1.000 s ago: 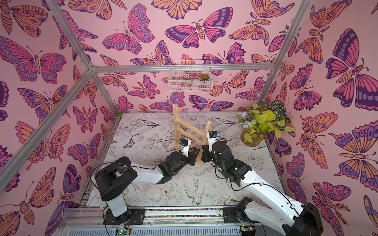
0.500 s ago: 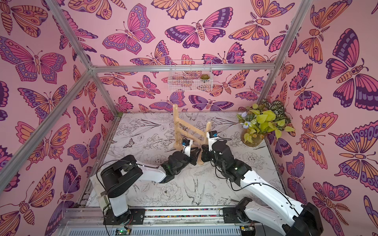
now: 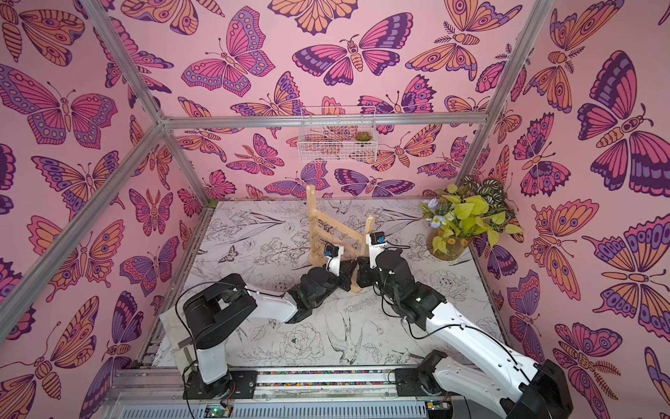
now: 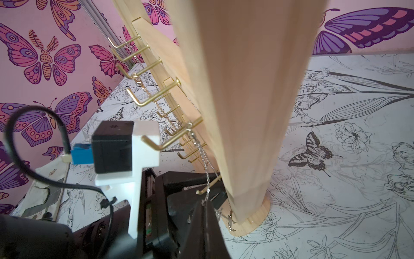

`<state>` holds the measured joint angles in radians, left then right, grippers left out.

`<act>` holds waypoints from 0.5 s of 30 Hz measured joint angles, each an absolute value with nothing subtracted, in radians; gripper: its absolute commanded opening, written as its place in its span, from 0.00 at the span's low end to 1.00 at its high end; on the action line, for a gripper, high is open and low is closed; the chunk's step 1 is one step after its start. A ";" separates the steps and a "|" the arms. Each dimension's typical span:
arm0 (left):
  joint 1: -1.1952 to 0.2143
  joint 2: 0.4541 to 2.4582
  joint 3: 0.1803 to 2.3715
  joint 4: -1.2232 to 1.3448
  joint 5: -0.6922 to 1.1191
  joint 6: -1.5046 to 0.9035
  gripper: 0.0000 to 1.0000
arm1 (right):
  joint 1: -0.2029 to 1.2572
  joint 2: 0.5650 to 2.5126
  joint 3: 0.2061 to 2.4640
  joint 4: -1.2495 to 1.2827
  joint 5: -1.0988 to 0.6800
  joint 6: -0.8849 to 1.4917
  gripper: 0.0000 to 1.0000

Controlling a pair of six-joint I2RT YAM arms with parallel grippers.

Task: Hang the necklace on the jewelry display stand
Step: Hang the necklace on the stand.

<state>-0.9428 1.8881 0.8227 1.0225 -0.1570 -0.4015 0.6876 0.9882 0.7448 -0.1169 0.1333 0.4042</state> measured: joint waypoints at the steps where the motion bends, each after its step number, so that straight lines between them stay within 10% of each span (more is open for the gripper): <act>1: -0.943 1.888 0.823 1.024 -0.157 -0.401 0.07 | 0.688 0.988 0.745 -0.117 0.133 0.404 0.00; 15: -0.956 1.795 0.733 1.020 -0.158 -0.402 0.06 | 0.688 0.988 0.745 -0.122 0.123 0.405 0.00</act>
<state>-0.9562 1.7947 0.7330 1.0203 -0.1577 -0.4019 0.6876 0.9878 0.7448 -0.1223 0.1234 0.4046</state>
